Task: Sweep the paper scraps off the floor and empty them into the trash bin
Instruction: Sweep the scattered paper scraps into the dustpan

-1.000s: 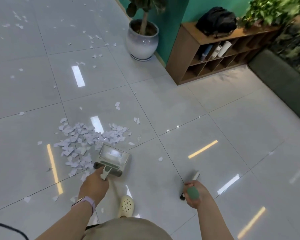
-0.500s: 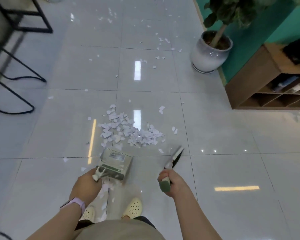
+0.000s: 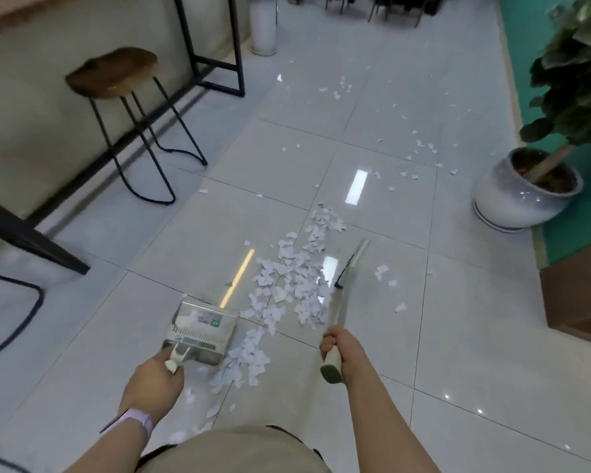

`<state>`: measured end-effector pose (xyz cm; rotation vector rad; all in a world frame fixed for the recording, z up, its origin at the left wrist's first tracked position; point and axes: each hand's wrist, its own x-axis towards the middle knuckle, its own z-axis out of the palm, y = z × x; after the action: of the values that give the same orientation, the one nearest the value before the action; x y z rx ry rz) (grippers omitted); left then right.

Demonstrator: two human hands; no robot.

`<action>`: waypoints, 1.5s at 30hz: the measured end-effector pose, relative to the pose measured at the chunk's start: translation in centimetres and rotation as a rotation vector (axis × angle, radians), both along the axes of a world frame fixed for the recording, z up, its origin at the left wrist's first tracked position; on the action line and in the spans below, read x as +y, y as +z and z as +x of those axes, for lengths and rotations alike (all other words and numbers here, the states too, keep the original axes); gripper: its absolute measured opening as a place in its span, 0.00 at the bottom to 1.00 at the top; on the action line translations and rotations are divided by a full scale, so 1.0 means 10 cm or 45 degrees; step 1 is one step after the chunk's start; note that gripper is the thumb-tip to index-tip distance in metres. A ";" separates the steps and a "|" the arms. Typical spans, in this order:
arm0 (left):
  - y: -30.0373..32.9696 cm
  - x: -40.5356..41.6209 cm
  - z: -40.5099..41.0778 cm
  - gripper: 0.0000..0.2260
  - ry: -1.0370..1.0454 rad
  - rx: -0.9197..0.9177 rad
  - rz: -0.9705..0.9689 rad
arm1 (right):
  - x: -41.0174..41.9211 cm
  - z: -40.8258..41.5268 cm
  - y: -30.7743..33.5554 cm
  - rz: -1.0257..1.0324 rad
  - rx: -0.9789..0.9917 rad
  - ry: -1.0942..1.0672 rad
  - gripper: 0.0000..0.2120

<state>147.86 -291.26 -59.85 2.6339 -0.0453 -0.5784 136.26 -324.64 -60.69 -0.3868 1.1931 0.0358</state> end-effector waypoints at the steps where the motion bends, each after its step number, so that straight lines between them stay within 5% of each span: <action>1: 0.02 0.02 -0.06 0.11 0.040 0.001 -0.016 | 0.05 -0.04 0.03 -0.063 0.047 0.092 0.07; 9: 0.06 0.13 -1.19 0.04 0.344 0.023 -0.212 | 0.38 -0.80 0.33 -0.195 0.092 0.597 0.06; 21: 0.06 0.65 -3.06 0.06 0.559 0.102 -0.058 | 1.20 -1.14 0.19 0.332 -0.096 1.151 0.15; 31: 0.05 -0.53 -5.02 0.07 1.779 -0.168 -0.309 | 1.59 -1.69 0.19 0.575 0.000 1.695 0.14; 38: 0.12 -1.15 -5.94 0.10 2.067 -0.257 -0.289 | 1.74 -2.21 0.08 0.697 0.038 1.774 0.09; 45: 0.10 -1.33 -6.24 0.11 2.123 -0.220 -0.323 | 1.37 -2.17 -0.39 0.271 0.197 1.884 0.06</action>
<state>85.50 -304.54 -58.88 1.5992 1.6430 0.2494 114.57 -310.96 -64.61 -1.0096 0.8053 1.4694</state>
